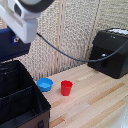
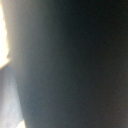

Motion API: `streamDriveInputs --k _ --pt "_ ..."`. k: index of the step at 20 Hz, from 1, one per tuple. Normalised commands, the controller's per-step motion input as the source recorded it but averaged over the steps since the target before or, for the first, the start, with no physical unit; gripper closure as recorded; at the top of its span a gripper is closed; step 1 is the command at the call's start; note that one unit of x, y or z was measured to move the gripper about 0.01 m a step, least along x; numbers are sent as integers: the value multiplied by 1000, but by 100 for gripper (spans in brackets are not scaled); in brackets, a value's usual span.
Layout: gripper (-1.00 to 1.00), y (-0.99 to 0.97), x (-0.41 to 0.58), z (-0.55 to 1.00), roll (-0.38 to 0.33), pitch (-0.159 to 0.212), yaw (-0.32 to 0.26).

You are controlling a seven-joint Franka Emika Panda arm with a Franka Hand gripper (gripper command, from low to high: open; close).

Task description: Discover the targeted book and set your gripper to the appropriate amplitude. Smoothly guide your gripper in the direction of the book and snatch it firmly. Search for the back section of the caddy. Move the held book towards the back section and lightly deposit it inside.

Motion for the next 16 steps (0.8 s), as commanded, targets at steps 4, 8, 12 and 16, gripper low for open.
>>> streamDriveInputs --k 4,8,12,16 --pt "100 491 534 0 -52 44 -76" --pt "100 401 499 -1 -114 98 -66" --pt "100 340 421 0 -186 240 -16" --pt "100 420 575 59 -120 214 0"
